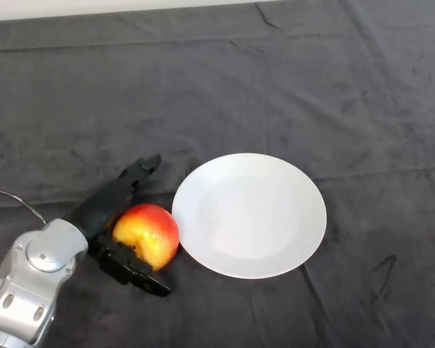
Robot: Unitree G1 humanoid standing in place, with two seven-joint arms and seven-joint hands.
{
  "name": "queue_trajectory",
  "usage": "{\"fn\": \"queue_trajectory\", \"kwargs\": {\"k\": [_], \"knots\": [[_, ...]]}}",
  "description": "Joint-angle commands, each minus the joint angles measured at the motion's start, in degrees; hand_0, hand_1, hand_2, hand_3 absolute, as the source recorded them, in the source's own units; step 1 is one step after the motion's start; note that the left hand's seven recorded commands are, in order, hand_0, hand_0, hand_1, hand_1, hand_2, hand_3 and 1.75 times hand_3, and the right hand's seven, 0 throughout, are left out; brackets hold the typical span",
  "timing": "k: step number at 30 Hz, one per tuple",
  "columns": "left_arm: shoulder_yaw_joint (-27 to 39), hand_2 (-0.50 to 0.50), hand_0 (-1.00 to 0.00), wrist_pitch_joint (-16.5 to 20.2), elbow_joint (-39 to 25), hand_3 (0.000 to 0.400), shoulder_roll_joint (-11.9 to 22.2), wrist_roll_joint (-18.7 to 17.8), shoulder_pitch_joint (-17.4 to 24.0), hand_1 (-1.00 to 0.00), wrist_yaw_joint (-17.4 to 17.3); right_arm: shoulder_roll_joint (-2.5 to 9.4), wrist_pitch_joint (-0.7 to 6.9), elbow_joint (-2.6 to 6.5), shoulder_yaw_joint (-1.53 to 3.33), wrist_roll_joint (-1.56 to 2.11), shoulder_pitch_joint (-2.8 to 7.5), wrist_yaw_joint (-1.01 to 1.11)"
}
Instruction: Move the apple to the plate
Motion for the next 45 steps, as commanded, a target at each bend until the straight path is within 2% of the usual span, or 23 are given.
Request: {"fn": "queue_trajectory", "kwargs": {"k": [1,12,15,21,29,35,45], "knots": [[-0.28,0.0,-1.0,0.94,-2.21,0.4,1.38,0.22,-0.31,-1.0,-0.31,-0.42,0.75,0.24,0.1,0.03,1.97,0.46],[1.09,0.0,-1.0,1.79,-6.7,0.4,-2.19,2.27,-1.22,-1.0,6.51,-0.41,0.76,0.19,0.08,0.0,2.0,0.47],[0.05,0.0,-1.0,0.88,-7.63,0.4,-4.13,3.42,-1.09,-1.0,9.53,-0.41,0.76,0.15,0.07,0.0,2.02,0.48],[-4.26,0.0,-1.0,-3.14,-7.01,0.4,-7.46,5.78,-0.56,-1.0,15.85,-0.41,0.77,0.07,0.06,-0.01,2.07,0.5],[-9.06,0.0,-1.0,-9.43,-3.14,0.4,-7.88,7.5,-1.03,-1.0,20.22,-0.41,0.79,0.0,0.04,-0.02,2.1,0.53],[-12.41,-0.02,-1.0,-12.87,0.35,0.4,-7.56,9.44,-2.02,-0.95,22.39,-0.4,0.8,0.01,0.03,-0.04,2.09,0.53],[-16.13,-0.03,-1.0,-15.73,5.14,0.4,-7.14,13.09,-3.78,-0.93,25.1,-0.4,0.79,0.14,0.02,-0.07,2.0,0.51]]}}
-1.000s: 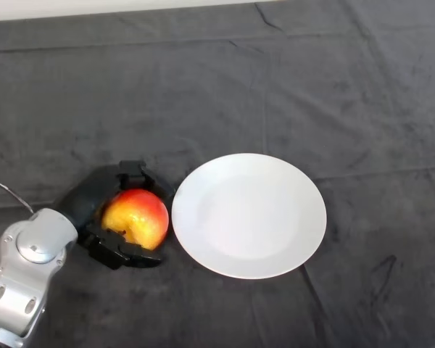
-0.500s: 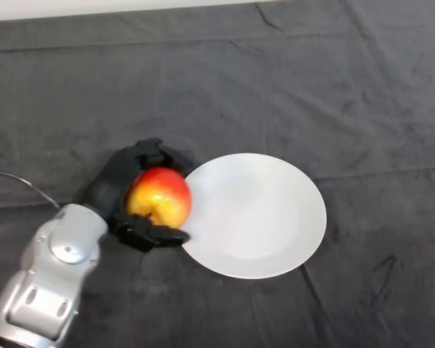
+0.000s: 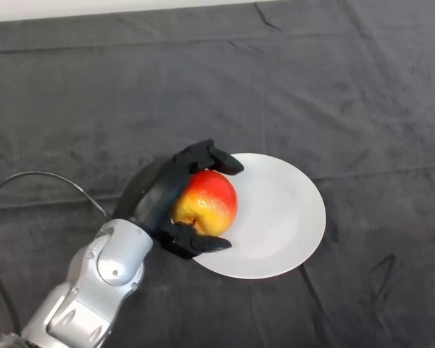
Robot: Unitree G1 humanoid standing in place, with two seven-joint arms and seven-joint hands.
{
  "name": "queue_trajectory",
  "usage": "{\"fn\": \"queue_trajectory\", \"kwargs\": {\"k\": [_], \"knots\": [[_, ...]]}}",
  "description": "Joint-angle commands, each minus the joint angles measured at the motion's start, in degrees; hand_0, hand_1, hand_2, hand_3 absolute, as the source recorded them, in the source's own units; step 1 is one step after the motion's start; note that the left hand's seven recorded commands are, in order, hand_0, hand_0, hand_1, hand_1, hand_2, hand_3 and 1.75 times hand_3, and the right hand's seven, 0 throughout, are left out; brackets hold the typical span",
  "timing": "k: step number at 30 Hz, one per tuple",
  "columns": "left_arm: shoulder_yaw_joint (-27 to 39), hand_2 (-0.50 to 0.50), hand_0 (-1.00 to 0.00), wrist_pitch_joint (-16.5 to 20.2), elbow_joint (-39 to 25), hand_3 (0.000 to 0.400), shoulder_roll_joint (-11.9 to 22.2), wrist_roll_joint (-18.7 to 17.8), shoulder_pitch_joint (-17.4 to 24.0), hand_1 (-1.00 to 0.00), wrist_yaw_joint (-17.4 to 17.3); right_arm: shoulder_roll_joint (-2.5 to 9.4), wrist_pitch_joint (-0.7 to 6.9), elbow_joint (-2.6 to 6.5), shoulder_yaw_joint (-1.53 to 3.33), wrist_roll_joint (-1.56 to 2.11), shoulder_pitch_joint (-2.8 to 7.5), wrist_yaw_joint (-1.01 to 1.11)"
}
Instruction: Move the apple to the plate
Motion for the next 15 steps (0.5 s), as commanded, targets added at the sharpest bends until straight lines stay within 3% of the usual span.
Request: {"fn": "queue_trajectory", "kwargs": {"k": [1,5,6,7,8,15], "knots": [[-1.75,-0.04,-1.0,-1.22,2.89,0.4,0.9,1.79,-1.98,-0.92,1.24,-0.39,0.78,0.4,0.04,-0.06,1.99,0.48],[-2.42,-0.07,-1.0,-1.52,3.52,0.4,1.08,2.45,-2.34,-0.85,1.64,-0.39,0.77,0.47,0.03,-0.08,1.95,0.47],[-2.52,-0.17,-0.62,-1.57,3.62,0.246,1.12,2.53,-2.41,-0.27,1.67,-0.39,0.77,0.49,0.03,-0.08,1.94,0.46],[-2.6,-0.22,-0.51,-1.7,3.79,0.204,1.17,2.59,-2.49,-0.08,1.73,-0.39,0.76,0.5,0.03,-0.08,1.93,0.46],[-2.65,0.0,0.0,-1.82,3.93,0.0,1.22,2.62,-2.53,0.0,1.78,-0.39,0.76,0.52,0.03,-0.08,1.92,0.45],[-1.96,0.0,0.0,-1.93,3.93,0.0,2.0,2.04,-3.29,0.0,1.0,-0.39,0.74,0.63,0.03,-0.1,1.86,0.42]]}}
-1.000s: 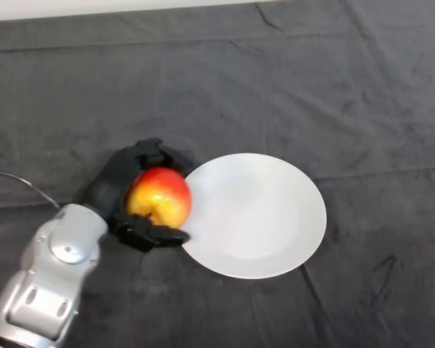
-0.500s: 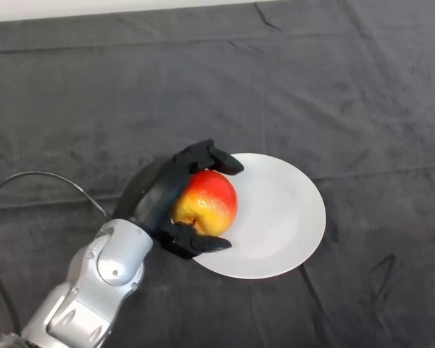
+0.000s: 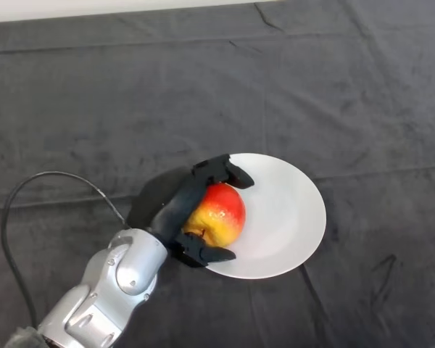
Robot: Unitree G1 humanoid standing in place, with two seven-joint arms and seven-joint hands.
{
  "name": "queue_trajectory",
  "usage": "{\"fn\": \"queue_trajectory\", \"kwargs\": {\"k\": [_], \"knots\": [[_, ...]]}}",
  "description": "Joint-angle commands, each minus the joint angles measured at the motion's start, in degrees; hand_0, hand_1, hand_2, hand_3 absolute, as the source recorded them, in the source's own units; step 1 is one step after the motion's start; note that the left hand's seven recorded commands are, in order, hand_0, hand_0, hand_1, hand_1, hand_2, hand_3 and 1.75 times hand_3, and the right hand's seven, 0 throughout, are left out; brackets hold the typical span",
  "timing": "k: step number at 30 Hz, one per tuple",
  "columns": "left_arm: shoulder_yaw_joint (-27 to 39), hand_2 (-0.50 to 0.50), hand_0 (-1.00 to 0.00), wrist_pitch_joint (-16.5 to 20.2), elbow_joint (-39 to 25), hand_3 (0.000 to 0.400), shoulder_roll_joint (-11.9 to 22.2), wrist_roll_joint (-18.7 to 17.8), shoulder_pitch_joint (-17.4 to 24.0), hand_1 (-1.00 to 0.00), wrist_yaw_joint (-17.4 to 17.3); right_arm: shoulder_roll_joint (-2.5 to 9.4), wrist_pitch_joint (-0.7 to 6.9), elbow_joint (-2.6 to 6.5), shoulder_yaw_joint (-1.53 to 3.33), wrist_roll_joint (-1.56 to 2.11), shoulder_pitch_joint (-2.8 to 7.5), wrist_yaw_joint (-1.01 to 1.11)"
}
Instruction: Move the apple to the plate
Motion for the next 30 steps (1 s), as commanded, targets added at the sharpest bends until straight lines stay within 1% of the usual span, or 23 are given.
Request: {"fn": "queue_trajectory", "kwargs": {"k": [1,5,8,13,19,22,26,30], "knots": [[-0.56,0.0,0.0,-0.7,2.41,0.0,2.12,0.29,-2.42,0.0,-0.85,-0.39,0.74,0.63,0.02,-0.1,1.86,0.42],[1.88,0.0,0.0,-0.32,0.42,0.0,3.38,-1.06,-2.91,0.0,-1.91,-0.38,0.72,0.66,0.02,-0.1,1.85,0.41],[4.19,0.0,0.0,-0.41,-1.33,0.0,4.26,-2.17,-2.85,0.0,-2.0,-0.38,0.72,0.67,0.02,-0.1,1.85,0.41],[8.7,0.0,0.0,-2.13,-3.11,0.0,5.38,-4.12,-2.24,0.0,-0.52,-0.38,0.71,0.65,0.02,-0.1,1.87,0.41],[14.6,0.0,0.0,-5.53,-2.8,0.0,6.33,-6.73,-1.47,0.0,2.21,-0.38,0.7,0.59,0.01,-0.1,1.91,0.42],[17.34,0.0,0.0,-6.47,-2.78,0.0,6.52,-7.89,-1.22,0.0,3.47,-0.38,0.7,0.56,0.01,-0.1,1.93,0.43],[21.38,0.0,0.0,-7.3,-3.16,0.0,7.47,-9.86,-1.01,0.0,4.23,-0.38,0.7,0.52,0.01,-0.1,1.95,0.45],[26.58,0.0,0.0,-8.62,-3.21,0.0,9.7,-12.65,-0.6,0.0,3.98,-0.38,0.71,0.48,0.01,-0.1,1.97,0.46]]}}
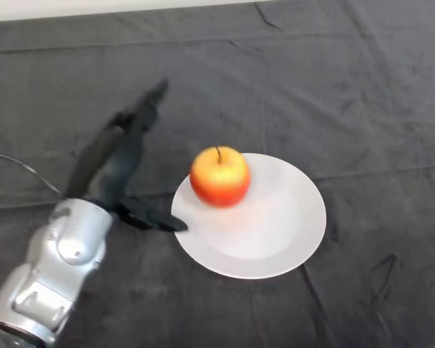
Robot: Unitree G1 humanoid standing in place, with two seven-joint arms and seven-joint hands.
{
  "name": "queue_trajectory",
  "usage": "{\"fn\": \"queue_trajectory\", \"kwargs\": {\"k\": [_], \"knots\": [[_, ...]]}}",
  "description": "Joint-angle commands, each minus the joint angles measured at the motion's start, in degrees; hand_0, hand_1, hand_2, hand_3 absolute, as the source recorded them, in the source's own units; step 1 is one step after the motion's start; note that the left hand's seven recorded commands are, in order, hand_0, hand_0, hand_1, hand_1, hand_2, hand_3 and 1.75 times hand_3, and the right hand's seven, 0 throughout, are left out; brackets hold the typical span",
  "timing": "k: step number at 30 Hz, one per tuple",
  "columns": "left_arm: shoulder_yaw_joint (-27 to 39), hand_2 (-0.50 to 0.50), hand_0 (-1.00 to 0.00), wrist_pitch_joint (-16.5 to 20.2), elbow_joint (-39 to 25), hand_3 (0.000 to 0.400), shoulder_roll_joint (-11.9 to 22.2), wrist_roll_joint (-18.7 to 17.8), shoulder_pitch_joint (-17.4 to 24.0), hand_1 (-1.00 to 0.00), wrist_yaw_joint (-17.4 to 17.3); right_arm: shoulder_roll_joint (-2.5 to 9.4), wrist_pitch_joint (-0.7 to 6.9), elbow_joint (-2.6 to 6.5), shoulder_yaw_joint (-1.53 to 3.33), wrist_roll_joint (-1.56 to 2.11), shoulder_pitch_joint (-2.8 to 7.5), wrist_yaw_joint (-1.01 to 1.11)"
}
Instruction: Move the apple to the plate
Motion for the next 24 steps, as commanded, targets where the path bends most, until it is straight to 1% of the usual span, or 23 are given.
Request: {"fn": "queue_trajectory", "kwargs": {"k": [1,7,12,18,24], "knots": [[3.72,0.0,0.0,-1.85,-2.8,0.0,4.72,-1.7,-0.26,0.0,0.41,-0.37,0.72,0.48,0.0,-0.1,1.98,0.45],[12.42,0.0,0.0,-4.57,-0.92,0.0,8.49,-5.81,0.88,0.0,0.3,-0.37,0.72,0.46,0.0,-0.1,1.98,0.46],[19.2,0.0,0.0,-7.37,2.57,0.0,10.55,-8.33,1.67,0.0,1.5,-0.37,0.72,0.5,0.0,-0.11,1.94,0.45],[25.63,0.0,0.0,-10.49,8.2,0.0,11.71,-10.17,1.53,0.0,3.9,-0.37,0.72,0.63,0.0,-0.12,1.86,0.43],[30.09,0.0,0.0,-12.55,13.0,0.0,12.27,-11.31,0.77,0.0,6.2,-0.37,0.7,0.82,0.0,-0.14,1.75,0.38]]}}
